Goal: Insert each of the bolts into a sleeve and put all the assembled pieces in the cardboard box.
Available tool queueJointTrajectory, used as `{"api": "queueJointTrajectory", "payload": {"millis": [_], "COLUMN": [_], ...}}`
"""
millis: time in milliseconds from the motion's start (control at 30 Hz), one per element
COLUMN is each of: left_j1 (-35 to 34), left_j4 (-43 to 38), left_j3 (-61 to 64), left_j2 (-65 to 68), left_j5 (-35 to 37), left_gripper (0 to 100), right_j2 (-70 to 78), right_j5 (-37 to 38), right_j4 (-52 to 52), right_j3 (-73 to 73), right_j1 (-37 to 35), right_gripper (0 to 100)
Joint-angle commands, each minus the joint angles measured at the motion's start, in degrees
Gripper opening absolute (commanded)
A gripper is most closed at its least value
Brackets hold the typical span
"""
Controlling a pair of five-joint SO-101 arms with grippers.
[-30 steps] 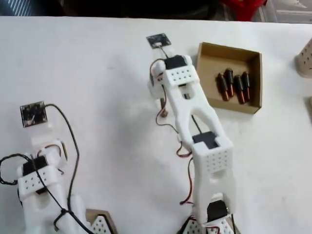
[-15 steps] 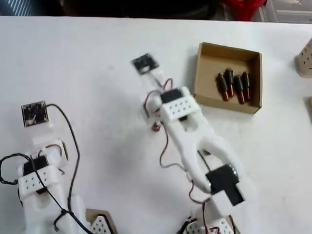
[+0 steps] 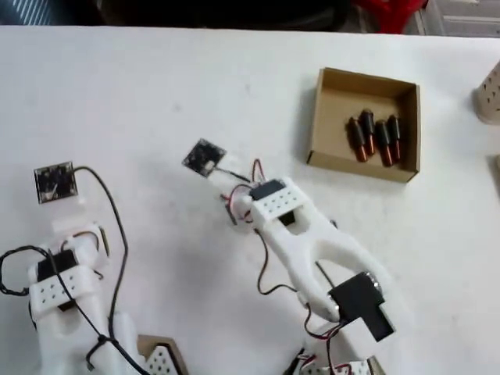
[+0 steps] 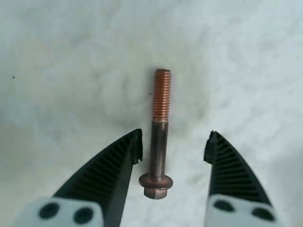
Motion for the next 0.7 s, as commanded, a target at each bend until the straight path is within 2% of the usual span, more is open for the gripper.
{"api": "queueJointTrajectory", "payload": {"millis": [0,200,300,400,467,533,667], "left_j1": [0.8,0.8,0.8,0.8,0.8,0.8,0.8], "left_j4": [-1.0,-1.0,-1.0,-1.0,-1.1,-1.1,-1.1], "left_j3": [-0.1,-0.1,-0.1,-0.1,-0.1,-0.1,-0.1], "left_j2": [-1.4,-1.4,-1.4,-1.4,-1.4,-1.4,-1.4], "left_j5": [-0.6,-0.6,-0.6,-0.6,-0.6,-0.6,-0.6], "left_gripper": [7,7,7,7,7,7,7], "right_j2": [-2.9,-9.5,-13.8,-16.6,-17.8,-18.2,-17.8], "right_j5": [2.5,0.4,-8.1,-18.0,-24.4,-29.1,-33.5], "right_j4": [0.0,7.5,8.4,8.5,8.5,8.5,8.0], "right_j3": [-0.5,-2.2,-1.5,-0.3,1.5,3.3,7.4], "right_j1": [-0.5,-0.5,0.0,0.2,0.2,-0.1,-0.2], "right_gripper": [21.9,21.9,17.7,1.3,4.0,2.6,1.7]}}
